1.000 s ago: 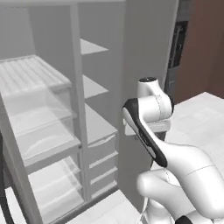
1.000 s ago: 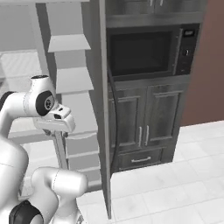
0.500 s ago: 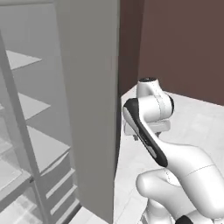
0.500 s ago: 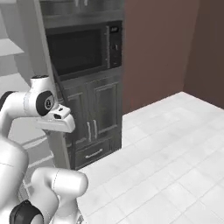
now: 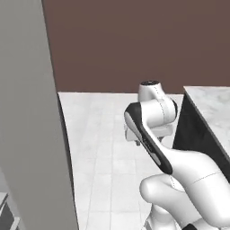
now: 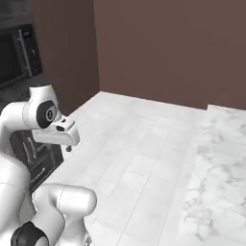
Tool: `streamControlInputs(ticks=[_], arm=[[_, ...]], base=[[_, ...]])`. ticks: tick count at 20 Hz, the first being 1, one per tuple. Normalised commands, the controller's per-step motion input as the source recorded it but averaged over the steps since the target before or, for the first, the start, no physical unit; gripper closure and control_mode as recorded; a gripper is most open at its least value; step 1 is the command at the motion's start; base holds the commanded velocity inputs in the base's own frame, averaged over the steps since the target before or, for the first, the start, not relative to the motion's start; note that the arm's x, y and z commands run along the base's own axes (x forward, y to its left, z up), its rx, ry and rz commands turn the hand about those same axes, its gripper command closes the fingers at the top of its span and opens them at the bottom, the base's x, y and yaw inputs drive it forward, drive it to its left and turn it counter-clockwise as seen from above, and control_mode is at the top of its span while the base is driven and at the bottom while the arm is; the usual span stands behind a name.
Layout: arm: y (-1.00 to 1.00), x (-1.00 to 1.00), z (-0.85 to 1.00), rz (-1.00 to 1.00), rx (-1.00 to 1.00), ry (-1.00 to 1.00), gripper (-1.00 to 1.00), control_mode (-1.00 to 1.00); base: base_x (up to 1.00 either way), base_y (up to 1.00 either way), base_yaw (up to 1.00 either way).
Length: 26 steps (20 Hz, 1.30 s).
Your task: Place one of the steaks on the plate and the other in the bowl. Then place the bowl in the fridge.
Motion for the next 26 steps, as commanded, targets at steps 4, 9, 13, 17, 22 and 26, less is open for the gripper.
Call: streamControlInputs(ticks=[4, 9, 13, 17, 22, 26], arm=[[0.00, 0.00, 0.00, 0.00, 0.00, 0.00, -1.00, 1.00], [0.00, 0.00, 0.00, 0.00, 0.00, 0.00, -1.00, 1.00], [0.00, 0.00, 0.00, 0.00, 0.00, 0.00, -1.00, 1.00], [0.00, 0.00, 0.00, 0.00, 0.00, 0.00, -1.00, 1.00], [0.00, 0.00, 0.00, 0.00, 0.00, 0.00, -1.00, 1.00], [0.00, 0.00, 0.00, 0.00, 0.00, 0.00, -1.00, 1.00]], base=[[-0.06, -0.01, -0.75], [-0.02, -0.14, -0.41], [0.11, -0.78, 0.11], [0.00, -0.28, 0.24], [-0.15, -0.01, 0.04], [-0.83, -0.17, 0.00]])
